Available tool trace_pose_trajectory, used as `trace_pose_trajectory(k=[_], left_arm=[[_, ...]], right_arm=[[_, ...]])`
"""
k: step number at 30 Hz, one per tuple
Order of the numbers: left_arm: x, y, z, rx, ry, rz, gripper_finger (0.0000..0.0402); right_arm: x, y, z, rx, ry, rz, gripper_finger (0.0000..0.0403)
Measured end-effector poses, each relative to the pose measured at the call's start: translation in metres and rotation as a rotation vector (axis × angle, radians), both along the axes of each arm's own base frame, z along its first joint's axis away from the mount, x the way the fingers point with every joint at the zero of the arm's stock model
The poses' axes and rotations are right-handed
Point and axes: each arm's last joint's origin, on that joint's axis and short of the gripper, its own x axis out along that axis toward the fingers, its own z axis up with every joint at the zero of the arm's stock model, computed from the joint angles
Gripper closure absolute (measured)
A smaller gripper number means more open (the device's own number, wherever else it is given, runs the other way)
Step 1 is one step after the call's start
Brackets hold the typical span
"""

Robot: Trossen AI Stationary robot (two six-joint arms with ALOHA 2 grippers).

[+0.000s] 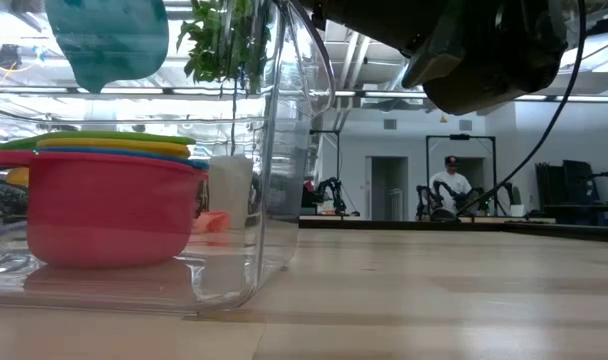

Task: Nest measuring cups in basket
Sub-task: Stack the light blue measuring cup on top of the green measuring cup

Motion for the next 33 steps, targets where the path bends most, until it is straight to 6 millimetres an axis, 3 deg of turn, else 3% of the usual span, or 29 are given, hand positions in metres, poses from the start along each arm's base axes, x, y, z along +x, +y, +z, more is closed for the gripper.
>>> trace_pose_trajectory(k=[18,33], left_arm=[[0.019,0.006,0.008,-0.155,-0.022,-0.088,0.0221],[0.027,0.003,0.011,-0.231,-0.064,-0.127,0.0206]], right_arm=[[0.001,0.000,-0.001,-0.009,0.013,-0.002,0.0259],[0.001,0.001,-0.001,-0.026,0.012,-0.006,0.0258]])
